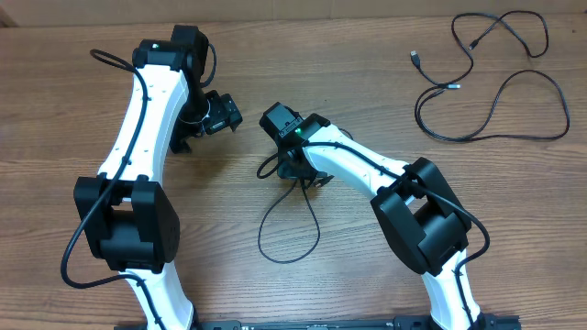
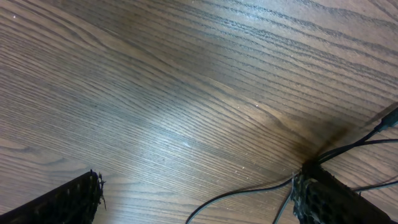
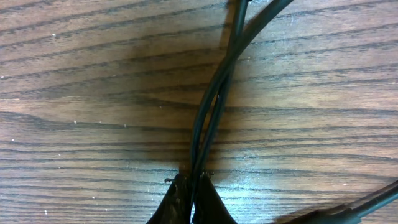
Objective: Untangle cables
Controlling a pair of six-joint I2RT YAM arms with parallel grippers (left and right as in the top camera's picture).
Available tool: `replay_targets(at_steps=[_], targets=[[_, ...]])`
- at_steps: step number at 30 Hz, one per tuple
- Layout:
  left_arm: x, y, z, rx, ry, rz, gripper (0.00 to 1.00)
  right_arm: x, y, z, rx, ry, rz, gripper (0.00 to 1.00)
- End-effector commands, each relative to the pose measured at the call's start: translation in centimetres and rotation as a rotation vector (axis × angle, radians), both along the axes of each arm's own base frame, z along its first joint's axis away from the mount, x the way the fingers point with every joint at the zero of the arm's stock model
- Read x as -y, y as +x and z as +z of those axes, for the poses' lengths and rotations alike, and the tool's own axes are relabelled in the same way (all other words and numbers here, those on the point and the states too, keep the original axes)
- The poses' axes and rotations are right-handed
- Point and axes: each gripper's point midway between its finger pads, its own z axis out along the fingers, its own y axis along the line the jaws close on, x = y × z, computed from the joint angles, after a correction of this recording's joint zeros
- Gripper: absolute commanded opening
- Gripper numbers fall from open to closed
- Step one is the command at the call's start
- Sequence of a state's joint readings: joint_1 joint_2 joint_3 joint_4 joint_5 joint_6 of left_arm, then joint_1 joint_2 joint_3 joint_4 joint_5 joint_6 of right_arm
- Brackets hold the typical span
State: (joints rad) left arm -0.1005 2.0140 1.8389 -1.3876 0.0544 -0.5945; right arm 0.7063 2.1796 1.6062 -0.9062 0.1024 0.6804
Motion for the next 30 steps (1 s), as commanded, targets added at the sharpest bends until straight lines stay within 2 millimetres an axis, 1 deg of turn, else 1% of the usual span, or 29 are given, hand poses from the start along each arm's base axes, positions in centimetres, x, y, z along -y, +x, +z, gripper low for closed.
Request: replay_targets(at_steps=[1, 6, 10, 12, 23, 26, 30], targets=[[-0.3, 0.5, 1.6, 0.053, 0.012, -0.017, 1.0, -0.2, 0.3, 1.0, 0.011, 0.034, -0.012, 0.04], [-0.3, 0.5, 1.6, 0.053, 0.012, -0.017, 1.0, 0.0, 0.1, 1.0, 0.004, 0.027, -0.013, 0.04], [-0.3, 0.5, 1.6, 0.053, 0.012, -0.017, 1.0, 0.1, 0.0, 1.6, 0.004, 0.028, -0.013, 0.04], [-0.3, 0.5, 1.6, 0.053, 0.012, -0.017, 1.0, 0.0, 0.1, 2.1, 0.013, 0.035, -0.014, 0.04], [-0.3, 0.5, 1.6, 0.053, 0.012, -0.017, 1.0, -0.3, 0.6, 6.3, 0.087, 0.093, -0.013, 0.04], [-0.3, 0.5, 1.6, 0.053, 0.012, -0.017, 1.0, -0.3, 0.6, 6.8, 0.097, 0.102, -0.014, 0.04], [-0.3, 0.5, 1.6, 0.053, 0.012, -0.017, 1.0, -0.3, 0.6, 6.9, 0.097, 0.103, -0.014, 0.04]])
